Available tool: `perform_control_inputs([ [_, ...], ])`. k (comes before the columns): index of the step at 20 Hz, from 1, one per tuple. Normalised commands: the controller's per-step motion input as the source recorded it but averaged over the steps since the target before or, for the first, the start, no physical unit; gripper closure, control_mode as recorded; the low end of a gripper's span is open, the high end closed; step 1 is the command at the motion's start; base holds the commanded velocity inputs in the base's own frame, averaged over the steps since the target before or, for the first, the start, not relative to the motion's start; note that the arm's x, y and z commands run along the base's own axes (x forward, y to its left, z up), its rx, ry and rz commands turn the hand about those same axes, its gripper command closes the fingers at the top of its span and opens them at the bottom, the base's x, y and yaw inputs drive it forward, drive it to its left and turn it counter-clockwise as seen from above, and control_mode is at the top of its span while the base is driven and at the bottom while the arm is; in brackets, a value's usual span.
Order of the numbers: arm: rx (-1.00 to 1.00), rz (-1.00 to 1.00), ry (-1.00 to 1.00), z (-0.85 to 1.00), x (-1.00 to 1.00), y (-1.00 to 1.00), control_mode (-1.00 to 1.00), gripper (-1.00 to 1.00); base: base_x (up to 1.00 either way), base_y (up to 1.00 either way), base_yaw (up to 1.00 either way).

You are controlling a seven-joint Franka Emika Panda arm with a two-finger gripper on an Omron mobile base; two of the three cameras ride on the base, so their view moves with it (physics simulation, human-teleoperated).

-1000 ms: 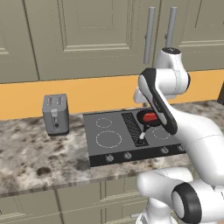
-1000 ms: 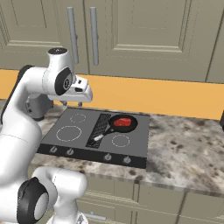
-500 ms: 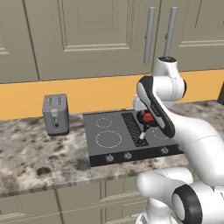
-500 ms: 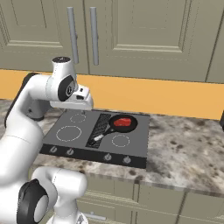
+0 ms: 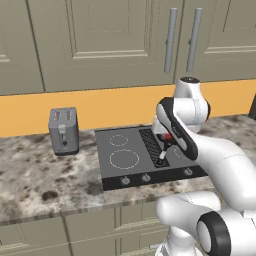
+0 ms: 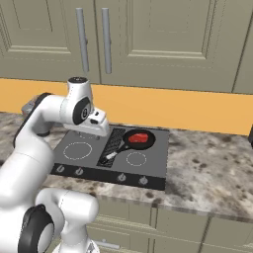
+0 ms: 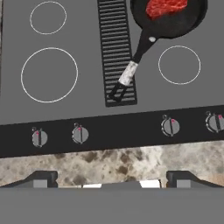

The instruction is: Pick up the pan with the steak in it and place it on the dining table. Then place the steak on the plate.

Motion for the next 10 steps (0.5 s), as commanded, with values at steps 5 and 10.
perform_control_inputs([
  [5,0.00,-0.14,0.00,-0.42,0.00,-0.21,-1.00,-1.00,0.00,0.00,0.00],
  [10,0.00,-0.17,0.00,-0.38,0.09,-0.24,-1.00,-1.00,0.00,0.00,0.00],
])
